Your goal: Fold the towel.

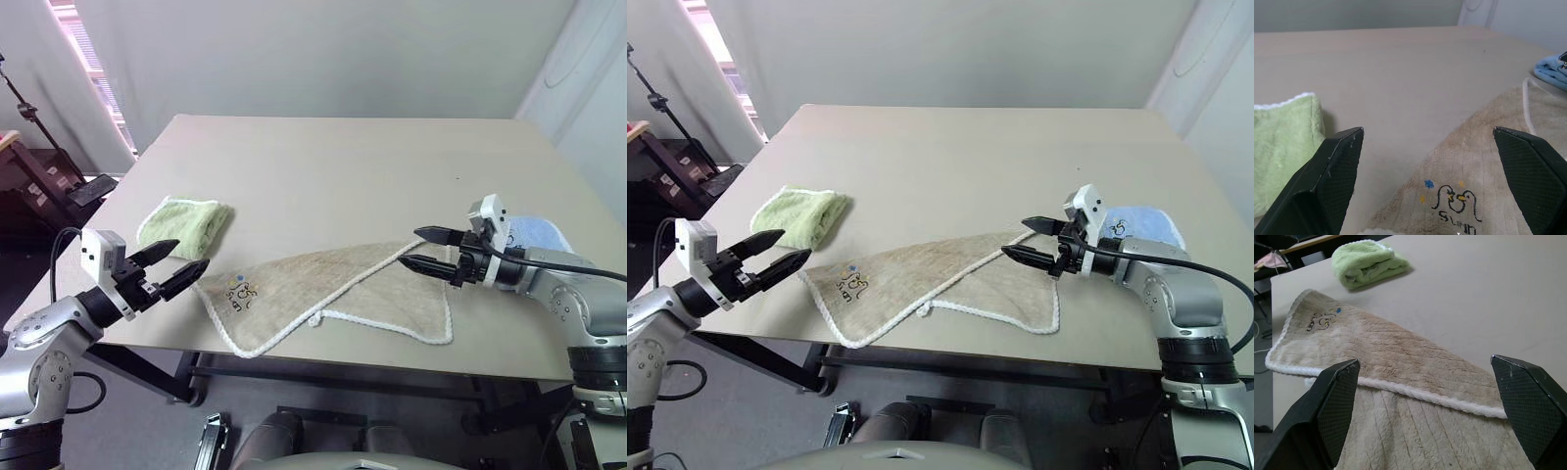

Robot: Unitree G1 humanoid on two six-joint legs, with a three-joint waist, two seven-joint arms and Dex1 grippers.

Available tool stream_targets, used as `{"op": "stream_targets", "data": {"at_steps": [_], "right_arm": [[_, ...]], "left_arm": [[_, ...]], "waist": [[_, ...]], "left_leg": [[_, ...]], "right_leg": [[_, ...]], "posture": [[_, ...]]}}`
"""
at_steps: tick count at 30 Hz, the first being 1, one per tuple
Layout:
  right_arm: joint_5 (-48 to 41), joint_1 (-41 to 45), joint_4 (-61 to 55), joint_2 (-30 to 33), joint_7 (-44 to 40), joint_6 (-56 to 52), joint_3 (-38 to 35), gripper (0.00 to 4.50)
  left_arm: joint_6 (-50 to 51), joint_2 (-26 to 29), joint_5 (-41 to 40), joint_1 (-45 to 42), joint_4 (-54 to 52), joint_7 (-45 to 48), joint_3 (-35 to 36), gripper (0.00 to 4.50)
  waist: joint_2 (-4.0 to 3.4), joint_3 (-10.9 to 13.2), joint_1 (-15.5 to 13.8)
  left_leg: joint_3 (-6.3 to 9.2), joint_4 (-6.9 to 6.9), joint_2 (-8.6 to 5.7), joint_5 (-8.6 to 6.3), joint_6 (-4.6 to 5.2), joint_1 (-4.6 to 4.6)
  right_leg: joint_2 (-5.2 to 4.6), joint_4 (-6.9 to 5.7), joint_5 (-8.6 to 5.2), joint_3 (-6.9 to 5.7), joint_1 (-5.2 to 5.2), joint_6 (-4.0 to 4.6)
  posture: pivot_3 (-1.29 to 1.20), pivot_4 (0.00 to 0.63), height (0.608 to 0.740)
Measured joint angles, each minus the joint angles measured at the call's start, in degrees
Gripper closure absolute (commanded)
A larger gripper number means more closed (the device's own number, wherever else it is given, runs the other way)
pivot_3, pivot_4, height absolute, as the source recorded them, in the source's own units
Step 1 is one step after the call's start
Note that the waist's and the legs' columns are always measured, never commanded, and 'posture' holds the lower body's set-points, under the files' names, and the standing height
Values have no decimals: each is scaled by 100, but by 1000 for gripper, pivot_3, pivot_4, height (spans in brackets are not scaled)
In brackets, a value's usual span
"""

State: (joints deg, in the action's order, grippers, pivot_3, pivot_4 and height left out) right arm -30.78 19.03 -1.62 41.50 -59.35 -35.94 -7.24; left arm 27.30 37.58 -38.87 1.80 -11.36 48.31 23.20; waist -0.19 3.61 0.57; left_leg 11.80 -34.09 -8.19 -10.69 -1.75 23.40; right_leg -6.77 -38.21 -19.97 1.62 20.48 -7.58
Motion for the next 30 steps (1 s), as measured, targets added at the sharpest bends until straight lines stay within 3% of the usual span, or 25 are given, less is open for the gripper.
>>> {"op": "stream_targets", "data": {"at_steps": [17, 24, 30], "right_arm": [[-149, -104, -40, -292, 496, 273, -236, 0], [543, 287, 1128, -451, 1226, 624, -179, 0], [1665, 1075, 2508, -619, 1800, 806, 619, 0]], "left_arm": [[67, -36, 169, 51, -218, 152, -549, 34], [-33, -217, 416, -376, 19, 242, -1125, 34], [-188, -361, 512, -685, 253, 304, -1344, 34]], "waist": [[3, -2, -4], [3, -4, 29], [3, -4, 38]], "left_leg": [[-32, -1, 3, -3, 6, -1], [-47, 1, 9, -3, 8, -7], [-59, 3, 11, -2, 9, -8]], "right_leg": [[1, 1, 3, 25, 4, -5], [8, -1, 12, 43, 9, -10], [23, -2, 26, 63, 16, -33]], "posture": [[0, 0, 740], [0, 0, 740], [0, 0, 740]]}}
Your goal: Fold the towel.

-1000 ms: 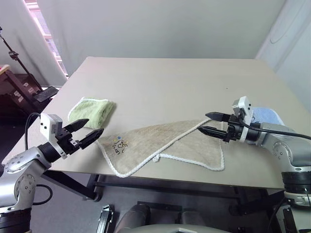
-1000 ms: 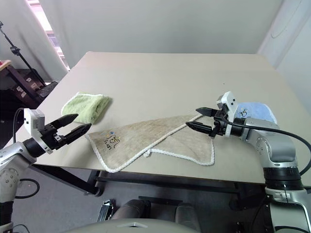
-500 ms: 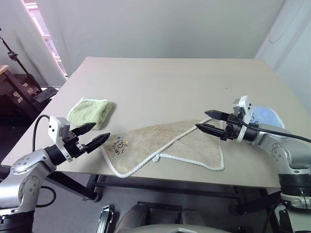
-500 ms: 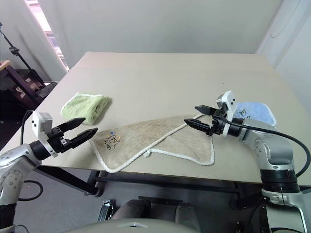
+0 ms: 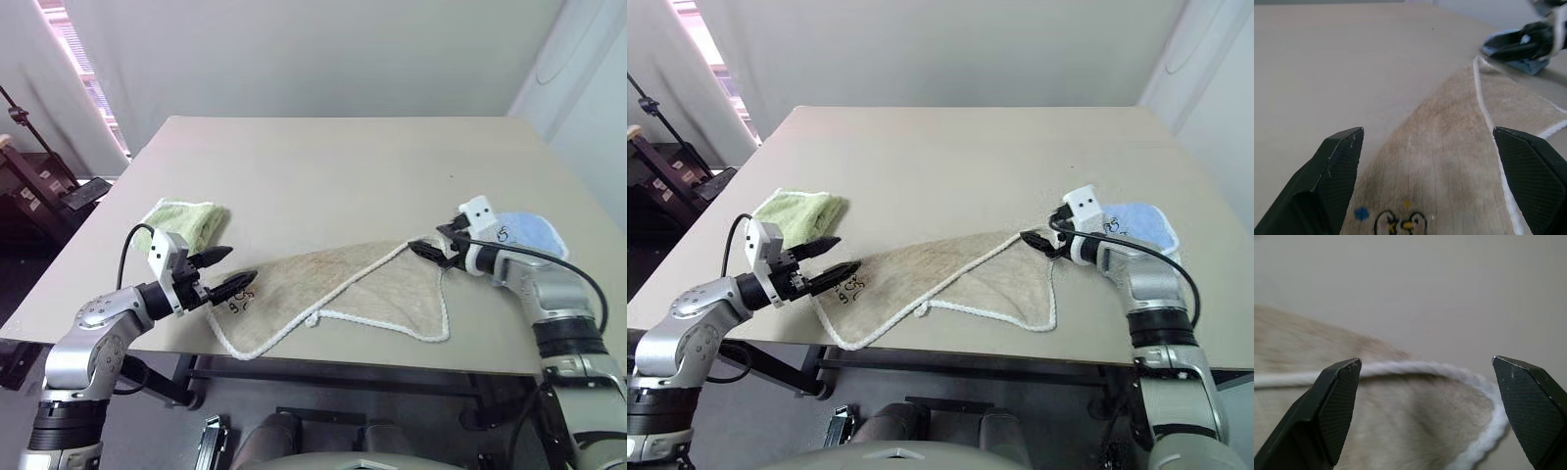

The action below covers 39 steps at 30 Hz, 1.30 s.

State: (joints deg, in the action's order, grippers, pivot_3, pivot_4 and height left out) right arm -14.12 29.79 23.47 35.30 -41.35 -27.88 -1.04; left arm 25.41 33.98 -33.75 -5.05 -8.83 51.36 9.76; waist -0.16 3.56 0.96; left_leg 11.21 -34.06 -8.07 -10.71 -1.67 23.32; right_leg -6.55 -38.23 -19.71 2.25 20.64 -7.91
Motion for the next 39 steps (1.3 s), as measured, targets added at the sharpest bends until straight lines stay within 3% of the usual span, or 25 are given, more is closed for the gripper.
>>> {"op": "stream_targets", "data": {"at_steps": [12, 21, 33, 39], "right_arm": [[712, 1106, 2564, -396, 559, 1393, 119, 0], [590, 954, 2579, -84, -254, 1262, -137, 0], [792, 1123, 2925, -109, -228, 1212, -145, 0], [948, 1251, 3073, -130, -236, 1255, -64, 2046]], "left_arm": [[-212, -238, 208, -99, 130, -139, -194, 34], [-234, -216, 210, -34, 131, -181, -172, 34], [-346, -355, 345, -24, 130, -301, -225, 34], [-345, -352, 345, 19, 96, -312, -222, 0]], "waist": [[0, 0, 21], [0, 0, 16], [-1, -2, 27], [1, -3, 28]], "left_leg": [[-6, -3, 1, 1, 0, -2], [-7, -6, 0, 1, 0, -3], [-14, -8, 2, 1, 1, -7], [-15, -9, 2, 1, 0, -18]], "right_leg": [[9, 0, 18, 13, 1, -21], [9, -1, 20, 15, 0, -22], [10, -3, 22, 22, -1, -20], [10, -3, 22, 22, -12, -20]], "posture": [[0, 0, 740], [0, 0, 740], [0, 0, 740], [0, 0, 740]]}}
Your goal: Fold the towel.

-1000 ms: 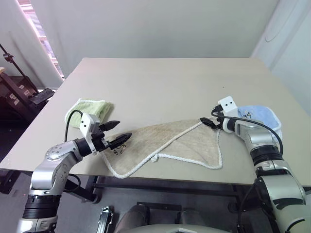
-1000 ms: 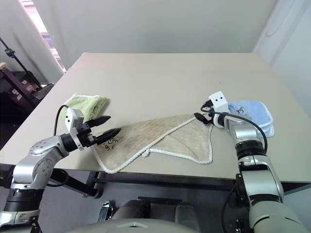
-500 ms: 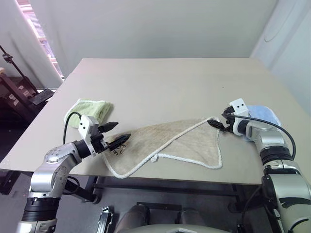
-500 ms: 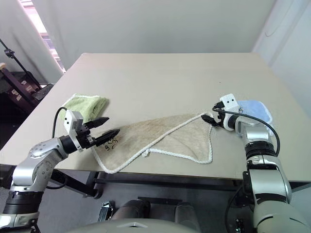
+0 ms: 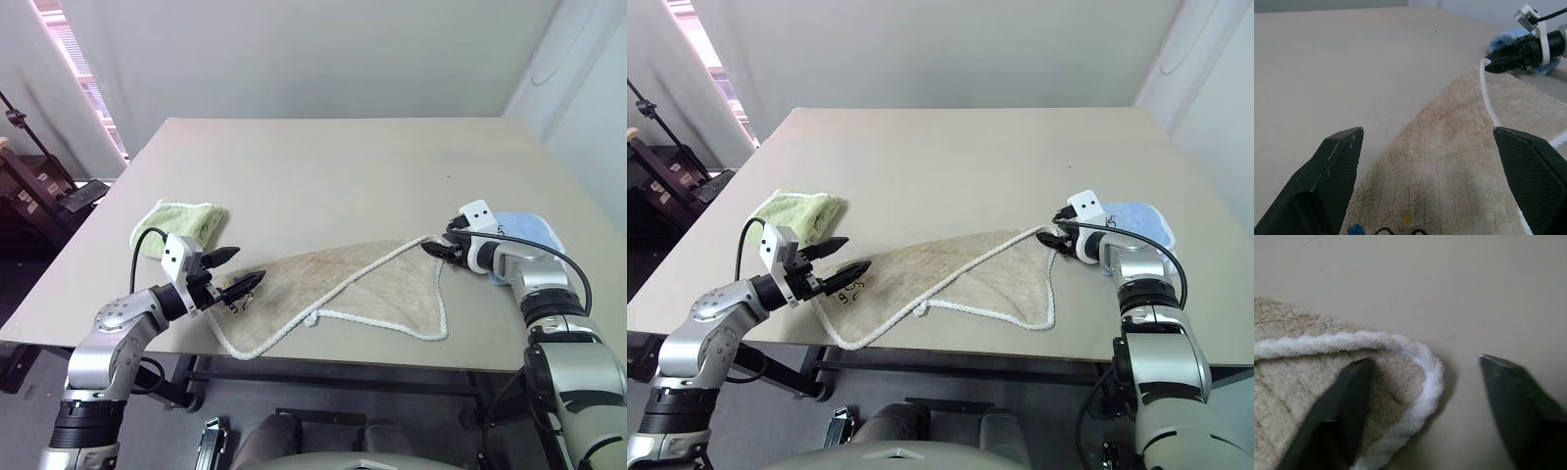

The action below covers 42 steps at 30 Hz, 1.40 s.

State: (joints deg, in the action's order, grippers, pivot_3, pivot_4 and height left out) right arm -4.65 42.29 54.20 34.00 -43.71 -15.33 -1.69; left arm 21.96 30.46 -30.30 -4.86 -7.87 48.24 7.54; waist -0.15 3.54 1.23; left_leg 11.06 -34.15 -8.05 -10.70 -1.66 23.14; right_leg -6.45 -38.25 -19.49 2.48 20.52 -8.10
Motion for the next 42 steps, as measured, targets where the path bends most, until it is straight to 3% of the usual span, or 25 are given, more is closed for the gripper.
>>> {"op": "stream_targets", "data": {"at_steps": [7, 12, 18, 22, 36, 42], "right_arm": [[226, 54, 0, -37, 9, 144, 199, 4482], [143, -38, -342, -38, -86, 16, 123, 4482], [-647, -185, -2390, 12, -467, -900, -329, 4482], [-924, 36, -3103, -13, -270, -1363, -461, 4482], [-1019, 1490, -3717, -231, 507, -1293, -534, 4482], [-1247, 1675, -3956, -603, 600, -1304, -536, 4482]], "left_arm": [[25, 122, -20, 234, -263, 0, 56, 0], [128, 439, -88, 535, -431, 30, 382, 0], [321, 705, -301, 876, -714, 153, 578, 0], [424, 756, -375, 1229, -987, 244, 586, 0], [225, 710, 133, 1022, -1278, 285, -310, 0], [65, 274, 343, 443, -1058, 130, -640, 0]], "waist": [[7, -11, -8], [7, -11, -13], [4, -10, -12], [3, -9, -32], [2, -9, -43], [0, -9, -23]], "left_leg": [[-1, -2, 0, 0, 0, -14], [-1, 1, 1, 0, 0, -12], [-10, 12, 6, -2, 1, 7], [-12, 10, 6, -2, 1, 11], [-14, 21, 7, -2, 0, 19], [-14, 21, 7, -1, 1, 19]], "right_leg": [[0, 0, -1, 2, -14, 5], [0, 0, -5, 5, -9, 14], [0, 1, 0, 15, 18, 4], [-4, 3, -10, 15, 19, 22], [-1, 6, -5, 16, 34, 16], [1, 2, 2, 17, 38, 4]], "posture": [[0, 0, 740], [0, 0, 740], [0, 0, 740], [0, 0, 740], [0, 0, 740], [0, 0, 740]]}}
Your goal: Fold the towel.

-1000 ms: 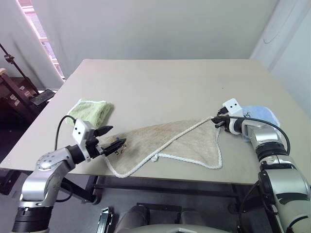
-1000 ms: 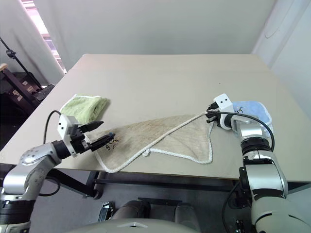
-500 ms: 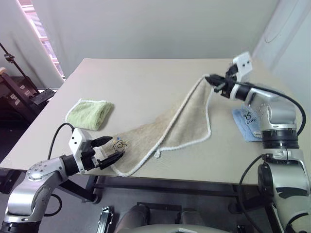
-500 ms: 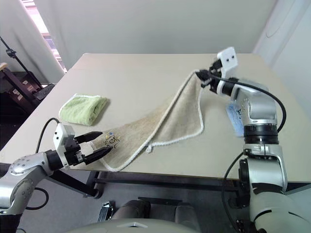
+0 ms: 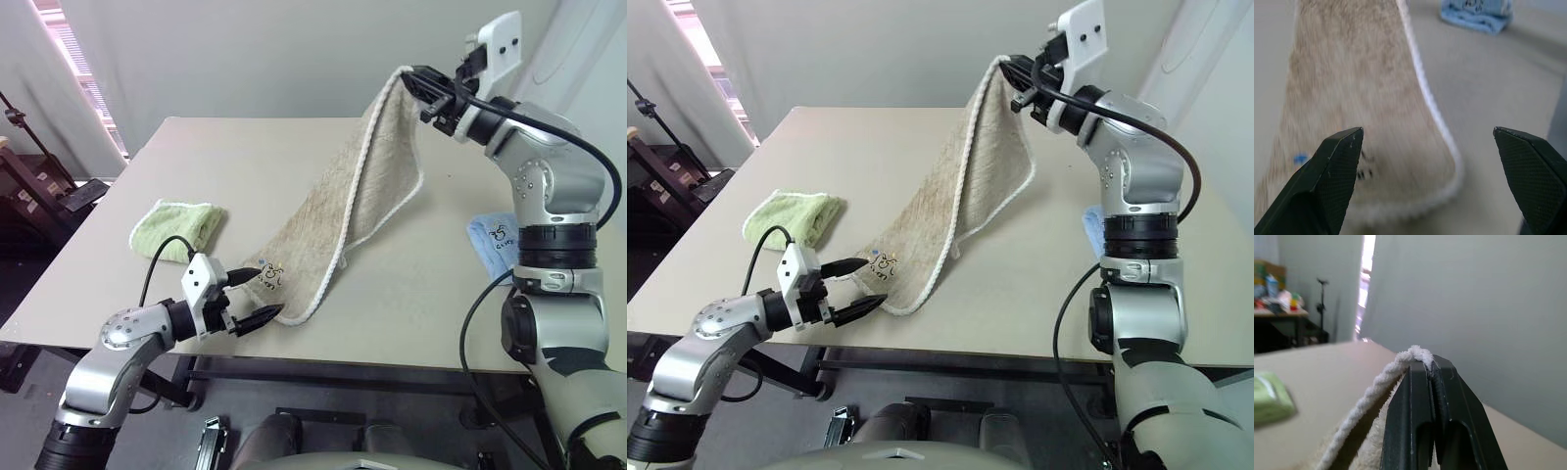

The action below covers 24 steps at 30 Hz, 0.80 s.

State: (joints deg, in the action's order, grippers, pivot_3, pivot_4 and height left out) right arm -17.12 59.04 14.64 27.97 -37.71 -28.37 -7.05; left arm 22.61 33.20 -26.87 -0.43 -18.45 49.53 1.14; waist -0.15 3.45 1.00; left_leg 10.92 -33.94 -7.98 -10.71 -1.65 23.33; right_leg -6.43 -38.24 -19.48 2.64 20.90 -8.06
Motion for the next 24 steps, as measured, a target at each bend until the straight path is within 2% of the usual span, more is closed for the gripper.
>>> {"op": "stream_targets", "data": {"at_steps": [15, 24], "right_arm": [[61, 211, -43, -6, 138, -2, 188, 4482], [-3, 211, -31, -23, 242, -274, 173, 4482]], "left_arm": [[-190, -80, 997, -212, 378, 19, -1123, 0], [685, -188, 1449, -791, 672, -351, -1618, 0]], "waist": [[0, 0, 3], [0, -1, -3]], "left_leg": [[0, 3, -1, 0, 0, 1], [1, -2, -1, 0, 0, 0]], "right_leg": [[0, -3, 1, 0, 3, -1], [3, -12, 2, 0, 4, -3]], "posture": [[0, 0, 740], [0, 0, 740]]}}
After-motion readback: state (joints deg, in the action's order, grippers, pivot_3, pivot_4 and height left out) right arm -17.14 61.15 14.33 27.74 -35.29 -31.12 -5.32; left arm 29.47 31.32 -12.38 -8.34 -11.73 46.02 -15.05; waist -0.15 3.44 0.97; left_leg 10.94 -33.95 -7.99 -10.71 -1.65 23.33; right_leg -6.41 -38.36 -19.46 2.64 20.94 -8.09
